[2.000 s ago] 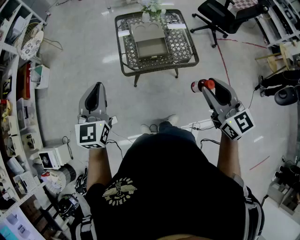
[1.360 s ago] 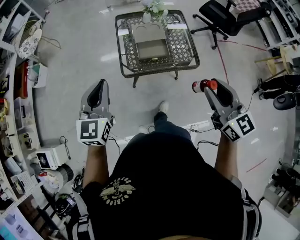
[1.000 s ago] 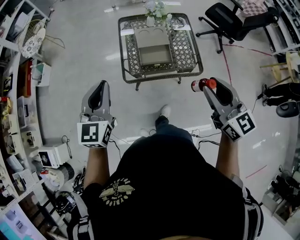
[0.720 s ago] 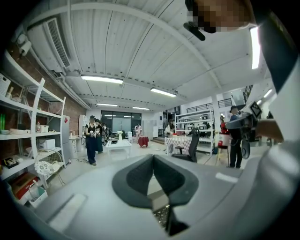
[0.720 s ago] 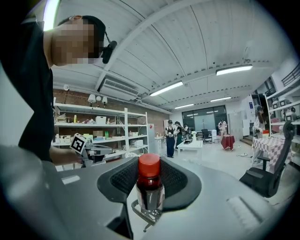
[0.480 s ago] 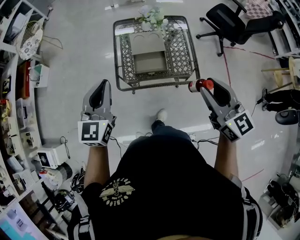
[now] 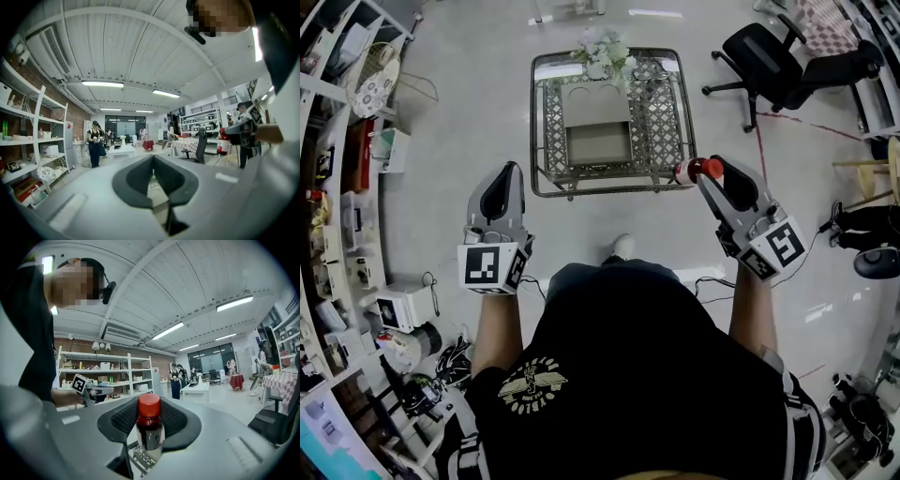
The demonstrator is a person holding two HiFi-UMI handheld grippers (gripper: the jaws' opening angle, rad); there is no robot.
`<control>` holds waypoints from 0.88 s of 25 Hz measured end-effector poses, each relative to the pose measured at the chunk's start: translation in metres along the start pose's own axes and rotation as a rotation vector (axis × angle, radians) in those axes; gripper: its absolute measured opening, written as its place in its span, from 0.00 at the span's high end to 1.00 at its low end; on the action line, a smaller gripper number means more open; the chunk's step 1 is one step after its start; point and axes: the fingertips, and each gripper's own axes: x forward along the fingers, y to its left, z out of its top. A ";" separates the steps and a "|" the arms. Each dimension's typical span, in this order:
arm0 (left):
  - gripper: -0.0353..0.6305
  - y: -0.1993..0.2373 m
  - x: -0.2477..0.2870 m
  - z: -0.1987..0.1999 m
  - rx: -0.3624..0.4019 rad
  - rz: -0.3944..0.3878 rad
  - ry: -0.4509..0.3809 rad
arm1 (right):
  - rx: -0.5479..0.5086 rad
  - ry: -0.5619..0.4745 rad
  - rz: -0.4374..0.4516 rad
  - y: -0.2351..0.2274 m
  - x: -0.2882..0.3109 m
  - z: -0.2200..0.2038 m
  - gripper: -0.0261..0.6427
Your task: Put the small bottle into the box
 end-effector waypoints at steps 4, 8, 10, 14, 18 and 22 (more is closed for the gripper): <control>0.95 0.006 -0.008 -0.006 0.001 0.037 0.017 | -0.009 0.012 0.018 -0.005 0.006 -0.002 0.74; 0.95 0.019 -0.014 -0.008 0.003 0.068 0.018 | -0.030 0.019 0.031 -0.005 0.015 -0.001 0.74; 0.95 0.025 -0.013 -0.010 -0.004 0.074 0.019 | -0.037 0.019 0.036 -0.005 0.021 0.001 0.74; 0.95 0.036 -0.005 -0.014 -0.025 0.064 0.028 | -0.021 0.013 0.043 -0.001 0.033 0.005 0.74; 0.95 0.044 0.005 -0.010 -0.020 0.029 0.020 | -0.028 0.016 0.012 -0.001 0.040 0.010 0.74; 0.95 0.075 0.024 -0.008 -0.027 -0.006 0.029 | -0.025 0.032 -0.022 0.002 0.067 0.016 0.74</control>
